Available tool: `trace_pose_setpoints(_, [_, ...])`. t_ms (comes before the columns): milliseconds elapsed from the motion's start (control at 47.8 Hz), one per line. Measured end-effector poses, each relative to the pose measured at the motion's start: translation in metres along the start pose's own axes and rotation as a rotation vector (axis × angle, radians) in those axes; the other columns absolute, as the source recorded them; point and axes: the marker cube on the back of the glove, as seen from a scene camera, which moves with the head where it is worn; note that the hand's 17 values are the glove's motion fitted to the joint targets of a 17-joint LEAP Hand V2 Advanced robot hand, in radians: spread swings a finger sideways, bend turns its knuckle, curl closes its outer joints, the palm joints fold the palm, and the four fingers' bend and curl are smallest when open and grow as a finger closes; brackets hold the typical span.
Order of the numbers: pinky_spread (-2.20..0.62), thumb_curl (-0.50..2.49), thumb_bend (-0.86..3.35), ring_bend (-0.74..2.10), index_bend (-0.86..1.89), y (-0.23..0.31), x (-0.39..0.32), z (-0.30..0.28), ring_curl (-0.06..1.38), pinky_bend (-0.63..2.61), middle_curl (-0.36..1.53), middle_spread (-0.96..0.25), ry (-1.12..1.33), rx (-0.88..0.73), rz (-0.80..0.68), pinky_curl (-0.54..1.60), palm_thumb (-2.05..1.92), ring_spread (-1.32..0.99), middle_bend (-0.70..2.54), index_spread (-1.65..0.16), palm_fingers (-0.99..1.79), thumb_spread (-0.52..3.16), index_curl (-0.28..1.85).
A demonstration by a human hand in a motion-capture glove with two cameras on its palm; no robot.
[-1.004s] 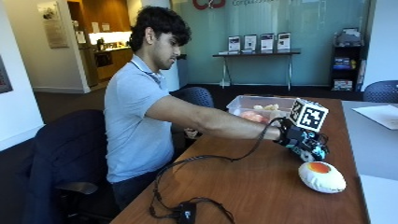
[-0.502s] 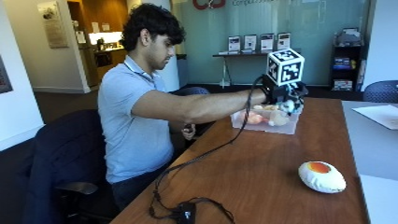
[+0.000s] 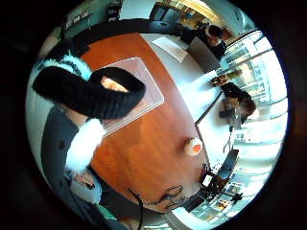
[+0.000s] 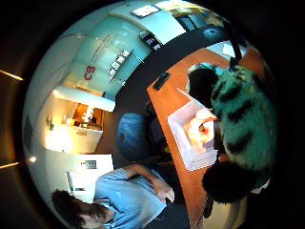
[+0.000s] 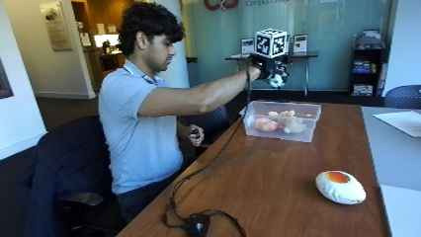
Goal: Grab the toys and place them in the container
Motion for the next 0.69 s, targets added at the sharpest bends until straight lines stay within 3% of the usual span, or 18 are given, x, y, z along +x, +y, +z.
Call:
trace_pose_setpoints(63, [-0.19, 0.34, 0.72, 0.68, 0.34, 0.005, 0.006, 0.009, 0.37, 1.09, 0.63, -0.13, 0.008, -0.126, 0.022, 0.33, 0.34, -0.28, 0.63, -0.23, 0.62, 1.58, 0.47])
trace_pose_setpoints(167, [-0.10, 0.24, 0.50, 0.44, 0.19, 0.015, 0.018, 0.019, 0.35, 1.27, 0.57, -0.09, 0.053, -0.235, 0.056, 0.41, 0.01, -0.19, 0.37, -0.26, -0.18, 1.49, 0.49])
trace_pose_setpoints(272, [-0.04, 0.19, 0.33, 0.28, 0.13, 0.033, 0.044, 0.016, 0.26, 1.27, 0.49, -0.07, 0.065, -0.196, 0.112, 0.36, -0.12, -0.13, 0.24, -0.28, -0.18, 1.38, 0.40])
trace_pose_setpoints(418, [0.00, 0.18, 0.16, 0.25, 0.12, 0.072, 0.115, 0.008, 0.24, 1.25, 0.45, -0.05, 0.052, -0.142, 0.272, 0.33, -0.10, -0.08, 0.18, -0.29, -0.13, 1.29, 0.35])
trace_pose_setpoints(690, [0.03, 0.21, 0.02, 0.22, 0.14, 0.175, 0.312, 0.062, 0.25, 1.22, 0.42, -0.04, -0.016, -0.095, 0.859, 0.30, -0.02, -0.05, 0.17, -0.31, -0.11, 1.28, 0.31])
